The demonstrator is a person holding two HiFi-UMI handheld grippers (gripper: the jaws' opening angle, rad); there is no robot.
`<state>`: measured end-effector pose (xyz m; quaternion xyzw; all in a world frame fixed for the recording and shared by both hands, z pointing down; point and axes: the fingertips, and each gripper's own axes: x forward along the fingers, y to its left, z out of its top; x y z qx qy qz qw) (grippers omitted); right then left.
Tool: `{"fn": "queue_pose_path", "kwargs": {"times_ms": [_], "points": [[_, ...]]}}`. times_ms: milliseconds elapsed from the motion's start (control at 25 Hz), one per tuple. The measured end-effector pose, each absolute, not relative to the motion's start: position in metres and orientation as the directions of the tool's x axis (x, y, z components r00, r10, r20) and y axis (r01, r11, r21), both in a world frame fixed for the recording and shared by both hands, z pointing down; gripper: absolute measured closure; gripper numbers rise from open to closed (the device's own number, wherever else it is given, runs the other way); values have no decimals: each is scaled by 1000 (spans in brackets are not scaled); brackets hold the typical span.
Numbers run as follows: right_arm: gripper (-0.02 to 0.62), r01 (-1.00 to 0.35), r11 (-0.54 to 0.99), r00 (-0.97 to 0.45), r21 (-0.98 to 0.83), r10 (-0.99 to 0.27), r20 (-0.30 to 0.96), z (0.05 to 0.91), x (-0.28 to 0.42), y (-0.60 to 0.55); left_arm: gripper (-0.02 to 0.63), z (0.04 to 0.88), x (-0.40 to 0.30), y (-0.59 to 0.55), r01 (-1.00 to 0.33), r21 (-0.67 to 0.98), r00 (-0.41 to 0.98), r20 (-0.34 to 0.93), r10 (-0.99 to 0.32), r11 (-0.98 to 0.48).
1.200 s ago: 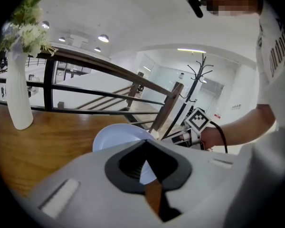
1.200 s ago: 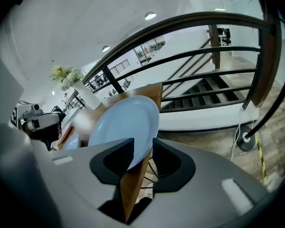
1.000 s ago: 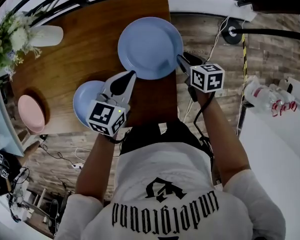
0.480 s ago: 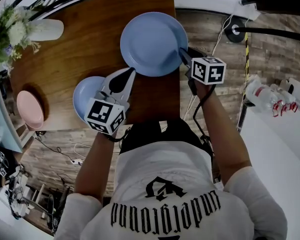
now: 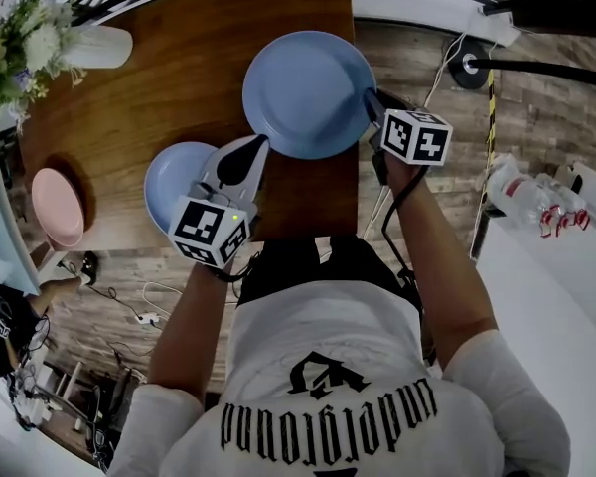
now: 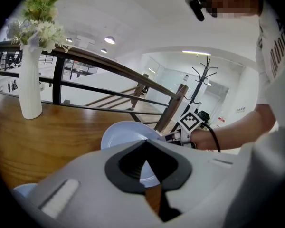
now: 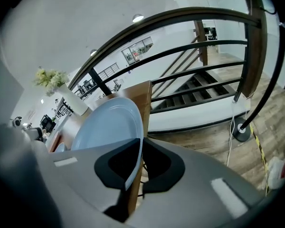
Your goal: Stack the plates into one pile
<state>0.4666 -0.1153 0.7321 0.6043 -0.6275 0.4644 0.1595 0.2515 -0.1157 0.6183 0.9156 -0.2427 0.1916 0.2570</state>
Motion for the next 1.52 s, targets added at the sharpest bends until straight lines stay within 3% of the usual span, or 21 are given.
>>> {"fn": "queue_pose_path", "kwargs": {"times_ms": [680, 1520], "points": [[577, -866, -123, -273, -484, -695, 665, 684, 458, -96, 560, 589, 233, -88, -586, 337, 788, 448, -422, -737], [575, -859, 1, -301, -511, -810, 503, 531, 474, 16, 560, 475, 232, 22, -648, 208, 751, 333, -570, -733]]}}
